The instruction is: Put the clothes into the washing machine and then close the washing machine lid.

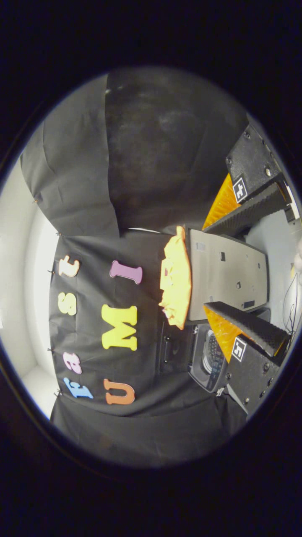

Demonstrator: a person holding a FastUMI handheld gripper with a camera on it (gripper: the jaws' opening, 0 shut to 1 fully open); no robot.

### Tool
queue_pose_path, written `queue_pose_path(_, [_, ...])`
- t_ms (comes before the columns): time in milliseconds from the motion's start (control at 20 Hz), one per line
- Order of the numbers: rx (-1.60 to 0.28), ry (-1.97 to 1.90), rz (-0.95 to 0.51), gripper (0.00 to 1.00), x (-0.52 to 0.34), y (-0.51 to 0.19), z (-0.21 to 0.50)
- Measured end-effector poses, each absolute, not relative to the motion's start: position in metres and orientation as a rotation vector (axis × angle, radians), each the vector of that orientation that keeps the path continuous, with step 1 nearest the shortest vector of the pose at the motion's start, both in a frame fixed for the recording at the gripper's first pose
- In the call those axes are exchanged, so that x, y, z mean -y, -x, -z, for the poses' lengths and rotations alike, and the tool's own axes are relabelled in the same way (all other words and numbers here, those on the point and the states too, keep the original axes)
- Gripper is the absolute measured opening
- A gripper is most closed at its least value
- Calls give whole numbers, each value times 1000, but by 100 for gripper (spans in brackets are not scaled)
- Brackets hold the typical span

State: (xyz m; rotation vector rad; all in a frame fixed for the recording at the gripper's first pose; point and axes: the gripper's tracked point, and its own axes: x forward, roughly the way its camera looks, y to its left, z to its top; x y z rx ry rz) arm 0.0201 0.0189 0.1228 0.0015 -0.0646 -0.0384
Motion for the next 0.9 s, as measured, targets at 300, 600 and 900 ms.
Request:
queue_pose_path(300, [96, 24, 46, 100, -7, -78, -192])
queue_pose_path(600, [123, 7, 20, 100, -2, -169, -264])
queue_pose_path(900, [54, -25, -23, 100, -11, -271, -300])
